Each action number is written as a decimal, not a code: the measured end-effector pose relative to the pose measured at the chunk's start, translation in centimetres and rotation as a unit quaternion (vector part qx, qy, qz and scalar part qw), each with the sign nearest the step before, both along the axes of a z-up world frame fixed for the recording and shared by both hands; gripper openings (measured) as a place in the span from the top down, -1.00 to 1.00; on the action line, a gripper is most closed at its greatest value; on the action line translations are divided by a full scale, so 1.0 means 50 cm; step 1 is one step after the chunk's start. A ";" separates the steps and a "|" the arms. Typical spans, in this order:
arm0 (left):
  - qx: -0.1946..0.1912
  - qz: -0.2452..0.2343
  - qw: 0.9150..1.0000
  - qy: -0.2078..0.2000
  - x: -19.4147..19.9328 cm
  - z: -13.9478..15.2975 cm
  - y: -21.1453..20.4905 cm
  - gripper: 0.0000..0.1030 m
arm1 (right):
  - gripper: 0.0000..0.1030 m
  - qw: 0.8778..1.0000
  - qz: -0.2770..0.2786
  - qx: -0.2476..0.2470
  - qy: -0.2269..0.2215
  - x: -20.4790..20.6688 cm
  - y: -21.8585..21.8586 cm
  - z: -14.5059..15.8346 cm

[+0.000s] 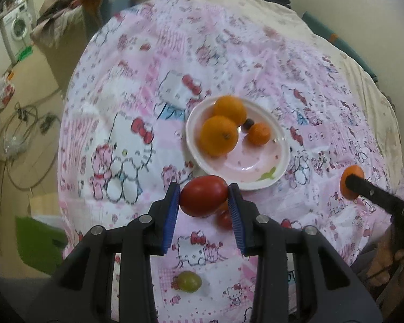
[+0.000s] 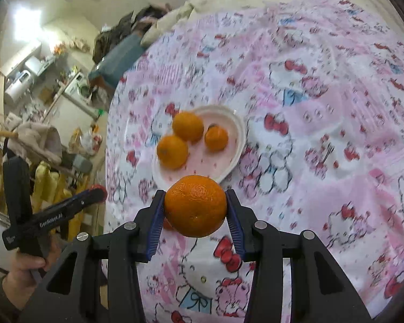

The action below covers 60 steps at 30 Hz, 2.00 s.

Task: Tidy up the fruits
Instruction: 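Carry the tomato and tangerine over the white plate with both tools, then lower both fruits onto the plate, open both tools and withdraw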

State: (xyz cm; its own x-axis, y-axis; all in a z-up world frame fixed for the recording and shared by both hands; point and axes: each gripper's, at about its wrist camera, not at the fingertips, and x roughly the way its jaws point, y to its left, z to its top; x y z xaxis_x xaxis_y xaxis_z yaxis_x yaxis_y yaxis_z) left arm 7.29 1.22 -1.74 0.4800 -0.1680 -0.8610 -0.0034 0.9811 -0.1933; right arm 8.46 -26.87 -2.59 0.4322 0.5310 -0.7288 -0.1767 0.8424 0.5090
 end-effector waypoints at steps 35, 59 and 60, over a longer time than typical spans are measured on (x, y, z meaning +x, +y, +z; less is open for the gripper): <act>0.043 -0.117 0.992 0.012 0.169 -0.117 -0.158 0.37 | 0.08 0.997 0.023 0.005 0.068 0.224 0.040 -0.129; 0.032 -0.082 0.996 0.012 0.182 -0.121 -0.149 0.32 | 0.06 0.996 0.020 0.014 0.082 0.221 0.045 -0.138; 0.037 -0.080 0.996 0.011 0.182 -0.121 -0.150 0.12 | 0.05 0.996 0.018 0.015 0.083 0.222 0.044 -0.139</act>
State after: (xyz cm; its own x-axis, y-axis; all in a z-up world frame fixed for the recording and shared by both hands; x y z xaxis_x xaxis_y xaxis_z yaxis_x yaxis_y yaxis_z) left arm 16.40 -6.28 -7.81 0.4325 -0.1770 -0.8841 0.1514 0.9809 -0.1223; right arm 19.56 -24.69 -9.52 0.2864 0.5670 -0.7723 -0.1180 0.8208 0.5589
